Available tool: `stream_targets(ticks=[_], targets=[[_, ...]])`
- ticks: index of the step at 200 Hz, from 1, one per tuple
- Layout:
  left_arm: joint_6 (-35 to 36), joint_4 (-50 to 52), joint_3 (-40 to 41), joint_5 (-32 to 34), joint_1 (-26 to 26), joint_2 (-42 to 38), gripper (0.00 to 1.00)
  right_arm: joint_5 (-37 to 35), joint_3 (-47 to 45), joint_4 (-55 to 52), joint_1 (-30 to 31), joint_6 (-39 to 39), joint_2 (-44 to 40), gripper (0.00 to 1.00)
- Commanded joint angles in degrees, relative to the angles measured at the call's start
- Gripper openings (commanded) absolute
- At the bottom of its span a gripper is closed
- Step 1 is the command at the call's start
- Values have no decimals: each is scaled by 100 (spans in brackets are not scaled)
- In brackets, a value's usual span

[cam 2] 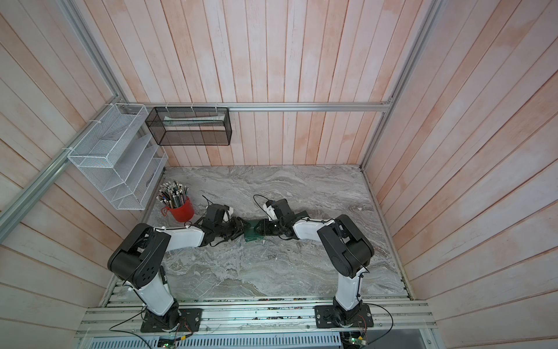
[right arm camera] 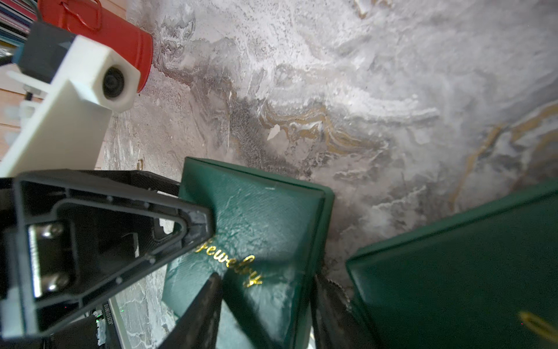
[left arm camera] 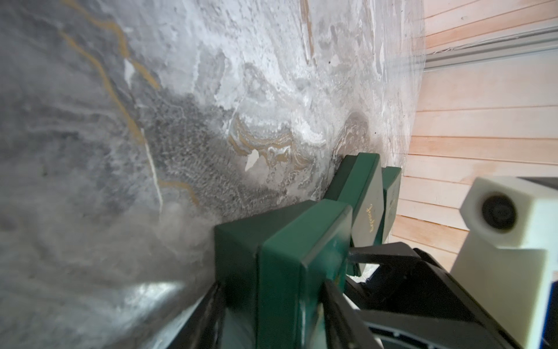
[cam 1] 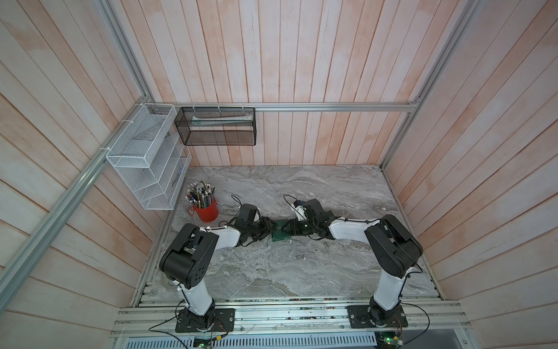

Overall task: Take the rings out of the lift-off lid box
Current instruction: Close the lid on the jewelry box.

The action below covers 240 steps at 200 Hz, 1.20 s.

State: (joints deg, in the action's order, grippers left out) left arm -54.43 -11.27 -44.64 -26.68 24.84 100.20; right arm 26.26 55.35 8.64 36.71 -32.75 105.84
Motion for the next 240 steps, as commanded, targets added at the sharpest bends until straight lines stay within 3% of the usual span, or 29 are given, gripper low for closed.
stream_targets(ticks=[1,32,46,97,134,175,240], targets=[[95,176,-168,-53,128,179,62,275,117,-128,112,120,-12,52],[100,196,-108,-21,150,64,85,210,34,-76,63,47,24,58],[69,200,-47,30,150,9,88,191,-23,-44,24,-1,45,60],[-6,130,47,80,105,-110,80,405,-55,156,-33,-86,43,61],[-6,11,17,-3,116,43,82,563,-51,340,-41,-127,30,62],[-6,10,-35,18,116,81,81,128,22,-86,-16,79,101,61],[-59,-45,-137,-48,117,241,66,-183,223,-459,105,339,147,61]])
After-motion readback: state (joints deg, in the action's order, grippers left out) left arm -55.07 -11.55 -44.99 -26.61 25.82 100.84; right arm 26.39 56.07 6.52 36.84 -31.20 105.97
